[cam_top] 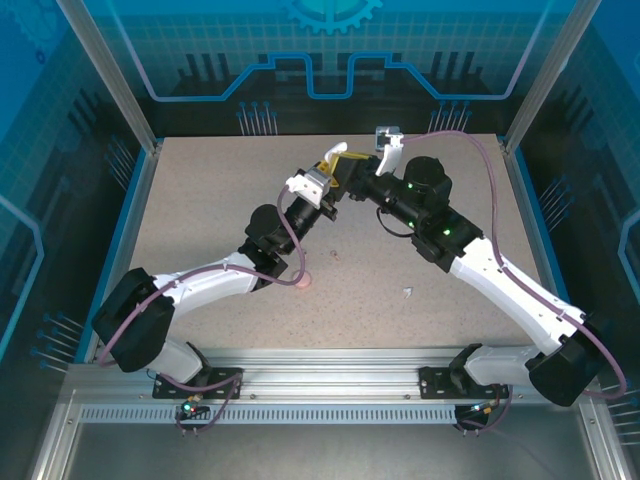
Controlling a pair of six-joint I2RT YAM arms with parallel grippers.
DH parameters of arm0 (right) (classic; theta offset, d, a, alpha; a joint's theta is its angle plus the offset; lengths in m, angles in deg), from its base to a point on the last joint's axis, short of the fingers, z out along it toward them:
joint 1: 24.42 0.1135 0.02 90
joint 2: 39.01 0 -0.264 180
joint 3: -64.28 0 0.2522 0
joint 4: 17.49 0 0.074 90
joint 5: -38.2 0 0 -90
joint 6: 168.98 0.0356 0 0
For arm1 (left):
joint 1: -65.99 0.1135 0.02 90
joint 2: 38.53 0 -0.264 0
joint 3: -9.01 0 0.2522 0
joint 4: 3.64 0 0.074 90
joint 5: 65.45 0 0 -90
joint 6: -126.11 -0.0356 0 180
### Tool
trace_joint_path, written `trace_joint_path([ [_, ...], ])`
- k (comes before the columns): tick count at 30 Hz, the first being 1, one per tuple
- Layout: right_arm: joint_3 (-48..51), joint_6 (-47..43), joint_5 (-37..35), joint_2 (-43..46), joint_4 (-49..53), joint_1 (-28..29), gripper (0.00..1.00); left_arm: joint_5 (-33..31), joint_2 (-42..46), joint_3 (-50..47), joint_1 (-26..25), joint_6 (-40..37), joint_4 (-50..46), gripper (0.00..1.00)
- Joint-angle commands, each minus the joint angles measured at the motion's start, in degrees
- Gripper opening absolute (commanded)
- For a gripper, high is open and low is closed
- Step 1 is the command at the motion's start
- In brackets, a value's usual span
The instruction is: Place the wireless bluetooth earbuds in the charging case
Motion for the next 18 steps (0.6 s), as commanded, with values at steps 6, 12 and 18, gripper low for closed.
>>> trace_joint_path([
  [6,2.00,-1.24,0.14,1.15,5.36,1.13,0.26,-0.20,0.14,2.81,-0.43,0.14,3.67,0.00],
  [12,-0.19,-1.34,-2.73,0.19,9.91,0.89,0.26,-0.20,0.57,2.63,-0.39,0.22,3.68,0.00],
  [18,-1.70,-0.81,-2.40,-0.97,11.08,0.66,0.28,0.00,0.95,2.29,-0.39,0.40,3.56,0.00],
])
